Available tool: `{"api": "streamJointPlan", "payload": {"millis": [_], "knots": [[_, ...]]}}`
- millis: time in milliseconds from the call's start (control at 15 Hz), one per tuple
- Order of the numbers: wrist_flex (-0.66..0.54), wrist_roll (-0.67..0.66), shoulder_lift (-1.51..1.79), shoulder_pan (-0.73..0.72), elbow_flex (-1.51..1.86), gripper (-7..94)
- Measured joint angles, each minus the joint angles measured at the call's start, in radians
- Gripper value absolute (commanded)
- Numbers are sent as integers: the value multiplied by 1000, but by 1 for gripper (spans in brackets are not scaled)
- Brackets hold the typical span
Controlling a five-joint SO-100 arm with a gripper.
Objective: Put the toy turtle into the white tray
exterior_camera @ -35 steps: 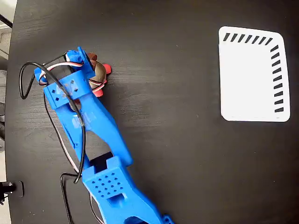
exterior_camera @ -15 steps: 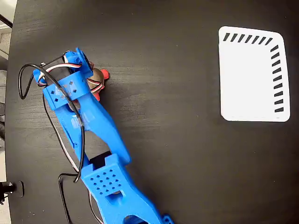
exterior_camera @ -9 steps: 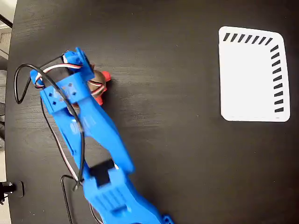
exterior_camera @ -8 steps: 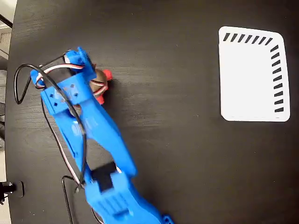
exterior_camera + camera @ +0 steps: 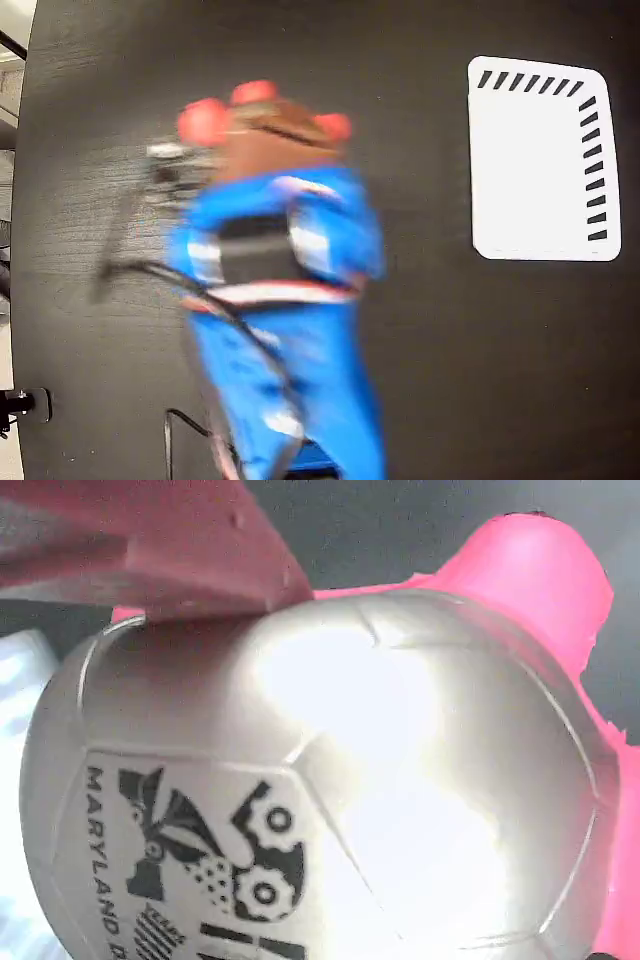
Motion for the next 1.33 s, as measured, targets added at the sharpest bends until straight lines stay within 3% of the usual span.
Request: {"api": "streamJointPlan", "payload": {"millis": [333,600,933,1333], "knots": [[0,-190,-44,399,-242,0],[5,-259,-207,592,-380,0],[5,-284,-454,672,-569,0],[-6,-316,-739,664,-634,0]]}}
